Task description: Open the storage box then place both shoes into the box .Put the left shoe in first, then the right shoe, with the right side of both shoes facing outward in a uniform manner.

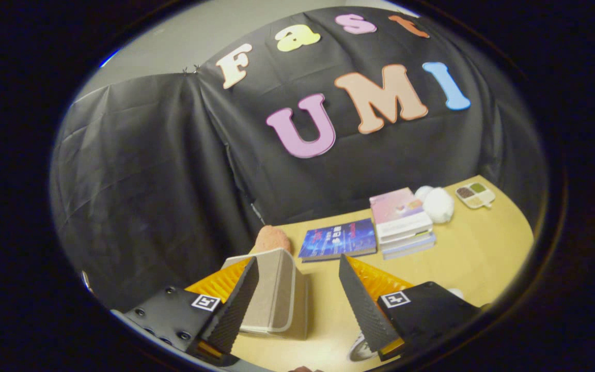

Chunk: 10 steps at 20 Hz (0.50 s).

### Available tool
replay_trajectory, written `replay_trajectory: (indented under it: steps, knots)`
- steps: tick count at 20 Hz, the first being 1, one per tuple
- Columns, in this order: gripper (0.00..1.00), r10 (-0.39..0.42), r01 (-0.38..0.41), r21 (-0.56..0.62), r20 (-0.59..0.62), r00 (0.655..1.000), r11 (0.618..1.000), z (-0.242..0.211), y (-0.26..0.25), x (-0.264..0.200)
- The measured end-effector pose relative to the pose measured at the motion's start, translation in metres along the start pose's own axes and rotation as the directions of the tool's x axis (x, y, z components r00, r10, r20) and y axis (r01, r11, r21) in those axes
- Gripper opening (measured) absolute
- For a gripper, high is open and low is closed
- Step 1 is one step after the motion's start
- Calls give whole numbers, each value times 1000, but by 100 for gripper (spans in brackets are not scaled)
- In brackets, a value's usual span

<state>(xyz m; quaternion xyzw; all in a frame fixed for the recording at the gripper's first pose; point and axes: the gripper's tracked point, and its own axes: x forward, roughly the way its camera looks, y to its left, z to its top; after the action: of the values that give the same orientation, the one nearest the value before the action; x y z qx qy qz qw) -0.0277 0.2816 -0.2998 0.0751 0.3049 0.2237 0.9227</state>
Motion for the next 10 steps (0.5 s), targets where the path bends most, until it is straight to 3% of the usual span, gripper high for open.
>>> replay_trajectory:
  steps: [6,10]
  knots:
    - [97,113,-81,173,-183,977,982,-77,34,37]
    - [100,144,-44,335,-282,949,941,-122,33,53]
